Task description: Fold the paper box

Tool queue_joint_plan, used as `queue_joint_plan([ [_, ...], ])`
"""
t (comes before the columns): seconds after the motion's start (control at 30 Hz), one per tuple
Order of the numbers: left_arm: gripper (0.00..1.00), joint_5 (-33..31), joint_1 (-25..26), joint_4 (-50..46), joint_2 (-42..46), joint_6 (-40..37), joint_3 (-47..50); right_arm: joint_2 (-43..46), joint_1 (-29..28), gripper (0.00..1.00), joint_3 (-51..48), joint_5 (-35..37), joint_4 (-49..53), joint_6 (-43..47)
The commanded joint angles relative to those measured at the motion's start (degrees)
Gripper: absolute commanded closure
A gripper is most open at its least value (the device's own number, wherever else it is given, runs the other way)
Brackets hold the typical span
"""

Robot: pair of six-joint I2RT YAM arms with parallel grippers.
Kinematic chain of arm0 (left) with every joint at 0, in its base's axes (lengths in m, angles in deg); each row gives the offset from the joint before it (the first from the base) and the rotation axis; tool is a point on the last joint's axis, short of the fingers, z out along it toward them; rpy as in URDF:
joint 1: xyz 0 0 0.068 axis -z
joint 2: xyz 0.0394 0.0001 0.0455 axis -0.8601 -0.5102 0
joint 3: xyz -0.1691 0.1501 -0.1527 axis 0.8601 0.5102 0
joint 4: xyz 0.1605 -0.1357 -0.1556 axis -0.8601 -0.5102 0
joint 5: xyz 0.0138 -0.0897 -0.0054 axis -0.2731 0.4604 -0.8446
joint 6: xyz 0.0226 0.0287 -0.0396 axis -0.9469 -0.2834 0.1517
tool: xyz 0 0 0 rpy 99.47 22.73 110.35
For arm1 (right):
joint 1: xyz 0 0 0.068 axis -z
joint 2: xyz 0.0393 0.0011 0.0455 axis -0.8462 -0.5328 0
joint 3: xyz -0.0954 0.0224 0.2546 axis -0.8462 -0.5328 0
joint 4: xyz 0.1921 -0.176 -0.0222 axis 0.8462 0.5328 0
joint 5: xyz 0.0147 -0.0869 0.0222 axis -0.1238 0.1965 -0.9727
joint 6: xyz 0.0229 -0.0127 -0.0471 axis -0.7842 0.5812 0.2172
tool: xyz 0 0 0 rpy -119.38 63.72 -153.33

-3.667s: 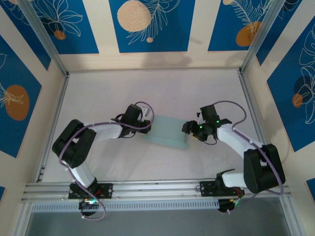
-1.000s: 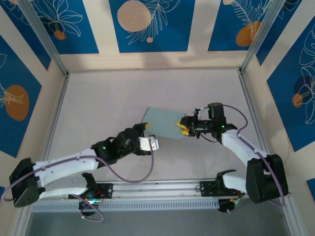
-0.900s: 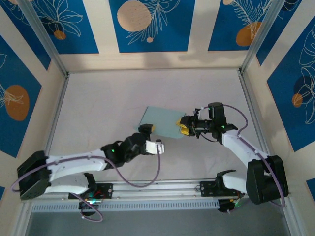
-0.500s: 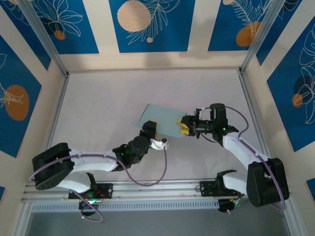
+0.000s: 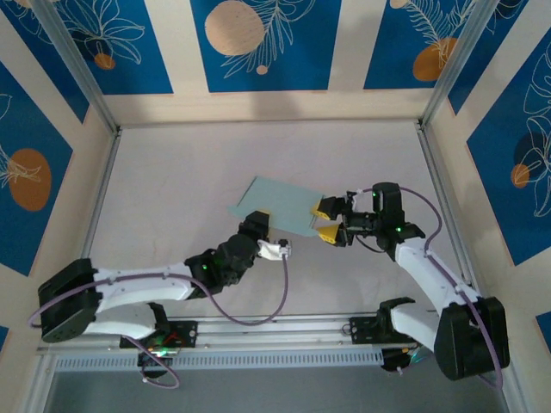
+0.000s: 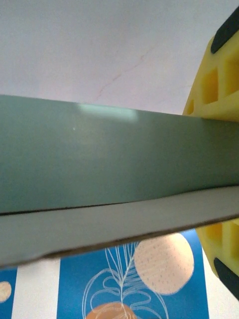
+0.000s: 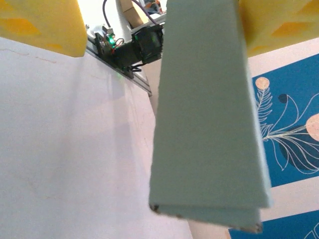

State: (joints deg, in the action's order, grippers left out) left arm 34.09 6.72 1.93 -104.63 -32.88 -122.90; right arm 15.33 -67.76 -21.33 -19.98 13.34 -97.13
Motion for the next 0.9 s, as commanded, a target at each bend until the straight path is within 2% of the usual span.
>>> queue_joint_plan([
  [0.0, 0.7, 1.82, 0.14, -20.7, 5.09, 12.1, -7.55, 4.02, 2.05, 0.22, 3.75, 4.93, 15.39, 6.96],
  [0.1, 0.69, 6.6, 0.14, -38.7, 5.82, 19.69, -13.88, 7.85, 3.78, 0.21, 8.09, 11.0, 25.15, 13.09],
  [0.23, 0.67, 15.2, 0.18, -62.0, 1.93, 30.35, -24.72, 9.77, 3.38, 0.22, 14.99, 17.78, 34.28, 23.21],
  [0.33, 0.66, 22.13, 0.23, -75.71, -2.8, 35.52, -32.65, 9.62, 1.48, 0.25, 19.41, 22.56, 39.58, 29.68],
  [0.43, 0.65, 28.0, 0.11, -85.16, -7.9, 38.06, -39.17, 9.53, -1.21, 0.32, 22.2, 24.98, 41.96, 35.27],
  [0.6, 0.65, 33.89, 0.1, -93.9, -17.27, 38.95, -47.28, 8.24, -9.03, 0.44, 26.79, 32.21, 45.51, 46.63],
  [0.67, 0.65, 35.13, -0.06, -95.21, -20.33, 38.64, -49.35, 9.31, -12.46, 0.44, 26.78, 34.65, 45.09, 51.26],
  [0.77, 0.65, 37.11, -0.51, -95.46, -24.35, 37.71, -51.41, 9.59, -13.96, 0.44, 26.43, 35.96, 44.81, 54.72],
  [0.87, 0.65, 38.78, -1.3, -93.2, -27.13, 37.0, -51.46, 7.89, -14.04, 0.45, 26.0, 33.51, 45.0, 55.53],
])
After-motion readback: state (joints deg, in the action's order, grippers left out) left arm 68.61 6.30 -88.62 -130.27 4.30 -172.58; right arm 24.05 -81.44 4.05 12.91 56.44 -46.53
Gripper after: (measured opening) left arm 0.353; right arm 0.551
